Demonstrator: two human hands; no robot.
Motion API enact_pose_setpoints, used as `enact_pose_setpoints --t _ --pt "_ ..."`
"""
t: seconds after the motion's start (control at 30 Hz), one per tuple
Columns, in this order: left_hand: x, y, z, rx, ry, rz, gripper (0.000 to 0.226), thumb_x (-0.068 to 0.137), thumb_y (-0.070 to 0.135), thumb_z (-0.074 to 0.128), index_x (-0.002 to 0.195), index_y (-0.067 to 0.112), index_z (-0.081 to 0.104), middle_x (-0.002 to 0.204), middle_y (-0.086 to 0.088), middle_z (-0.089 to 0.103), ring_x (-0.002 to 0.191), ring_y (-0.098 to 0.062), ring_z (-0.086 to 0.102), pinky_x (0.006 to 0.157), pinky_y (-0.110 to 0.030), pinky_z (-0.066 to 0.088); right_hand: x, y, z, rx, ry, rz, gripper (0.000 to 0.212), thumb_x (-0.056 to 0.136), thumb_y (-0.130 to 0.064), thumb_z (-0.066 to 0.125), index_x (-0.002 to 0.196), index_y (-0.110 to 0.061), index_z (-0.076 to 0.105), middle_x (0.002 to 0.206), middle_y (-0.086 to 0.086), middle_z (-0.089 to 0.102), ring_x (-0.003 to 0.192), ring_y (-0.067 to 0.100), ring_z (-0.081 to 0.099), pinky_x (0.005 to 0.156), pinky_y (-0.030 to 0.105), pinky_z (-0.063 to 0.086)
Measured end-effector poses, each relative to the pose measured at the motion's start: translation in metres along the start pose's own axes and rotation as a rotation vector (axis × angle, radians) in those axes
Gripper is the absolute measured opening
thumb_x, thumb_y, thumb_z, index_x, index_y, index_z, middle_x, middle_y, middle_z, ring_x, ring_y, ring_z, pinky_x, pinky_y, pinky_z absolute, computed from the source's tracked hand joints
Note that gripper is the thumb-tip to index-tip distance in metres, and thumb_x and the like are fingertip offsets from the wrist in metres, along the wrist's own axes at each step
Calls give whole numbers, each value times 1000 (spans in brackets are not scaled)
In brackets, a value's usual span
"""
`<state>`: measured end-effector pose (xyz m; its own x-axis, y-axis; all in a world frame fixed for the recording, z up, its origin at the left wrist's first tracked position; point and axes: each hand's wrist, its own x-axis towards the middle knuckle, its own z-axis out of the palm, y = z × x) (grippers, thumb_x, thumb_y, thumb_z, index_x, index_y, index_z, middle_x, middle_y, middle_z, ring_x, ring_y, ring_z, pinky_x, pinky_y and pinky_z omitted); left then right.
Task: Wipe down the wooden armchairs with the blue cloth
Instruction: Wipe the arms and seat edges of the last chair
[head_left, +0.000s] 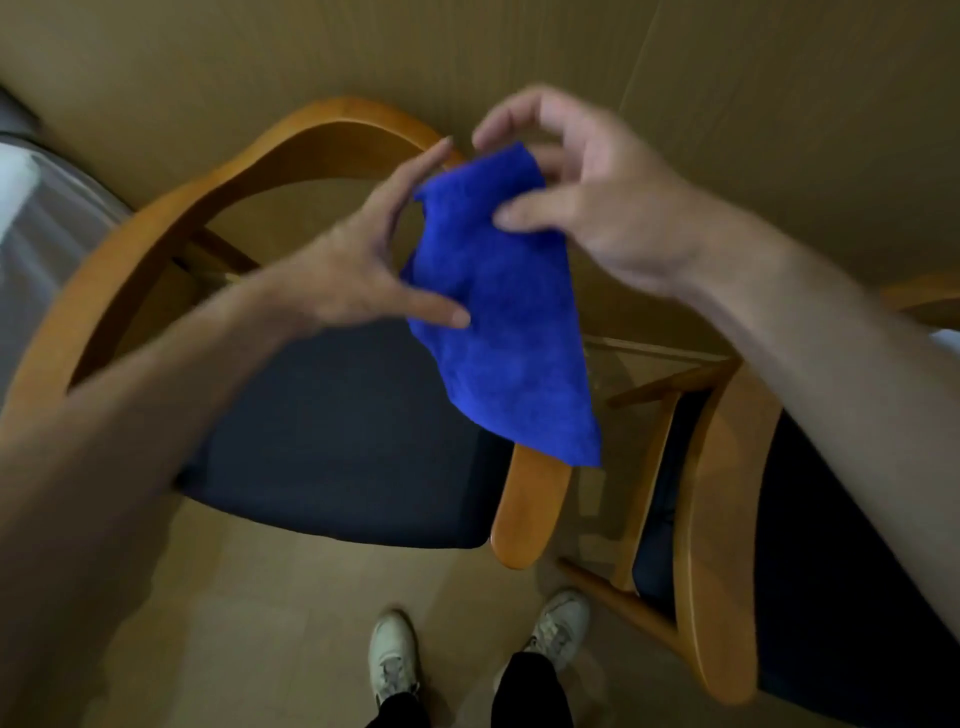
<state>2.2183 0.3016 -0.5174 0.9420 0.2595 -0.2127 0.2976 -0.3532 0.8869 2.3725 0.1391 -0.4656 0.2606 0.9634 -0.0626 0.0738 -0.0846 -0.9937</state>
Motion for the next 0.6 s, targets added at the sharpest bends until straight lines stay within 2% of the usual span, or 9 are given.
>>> enact_pose_setpoints --t 0.07,0.1,0.17,0.23,0.3,0.37,0.47,0.53,0.6 --pt "9 33 -25 116 -5 56 71 58 46 88 122 45 57 132 20 55 124 1 48 102 -29 41 13 -25 -8 -82 33 -62 39 86 14 53 117 -8 47 95 2 62 87 16 61 71 28 53" --pt "13 47 -35 128 12 64 53 62 43 86 110 41 66 120 19 64 114 1 57 93 -22 47 17 -35 -13 -119 64 -99 38 86 12 53 116 -9 48 98 1 60 89 14 61 72 25 52" --pt "21 67 -50 104 83 83 35 69 31 84 102 32 70 104 14 72 96 -3 68 74 -18 56 24 -51 -25 -150 142 -172 36 86 8 54 116 -12 49 105 -2 58 95 9 61 76 21 50" --pt "27 81 -59 102 164 116 42 74 24 82 111 19 63 101 11 72 89 -4 69 66 -18 56 27 -61 -39 -153 216 -225 37 85 5 56 114 -16 50 104 -2 59 94 9 61 77 23 51" --pt "30 89 -61 90 178 94 52 72 25 83 116 18 56 101 7 71 88 -6 69 65 -20 57 27 -64 -49 -165 266 -249 40 81 7 56 109 -20 51 98 -2 60 88 12 60 72 27 50" --pt "33 89 -59 136 125 49 42 71 27 84 108 24 64 98 9 72 88 -6 68 67 -20 56 24 -62 -54 -199 285 -243 41 79 9 57 107 -21 53 95 -2 61 85 12 58 69 28 48" --pt "31 86 -54 275 76 -57 26 69 33 84 88 24 70 85 8 73 77 -8 68 63 -24 58 19 -53 -54 -275 299 -212 41 78 8 59 106 -22 55 93 -3 61 85 11 58 71 29 49" --pt "29 84 -52 350 116 -76 25 69 37 84 85 25 69 85 5 70 77 -12 66 60 -26 56 15 -48 -52 -289 302 -192 41 77 6 60 106 -22 56 91 -5 63 85 11 59 72 30 49" --pt "22 84 -45 469 152 -25 25 72 36 80 89 23 67 93 3 64 80 -11 61 63 -30 53 3 -40 -52 -315 304 -178 43 76 6 60 108 -22 57 92 -4 65 89 14 62 79 31 52"
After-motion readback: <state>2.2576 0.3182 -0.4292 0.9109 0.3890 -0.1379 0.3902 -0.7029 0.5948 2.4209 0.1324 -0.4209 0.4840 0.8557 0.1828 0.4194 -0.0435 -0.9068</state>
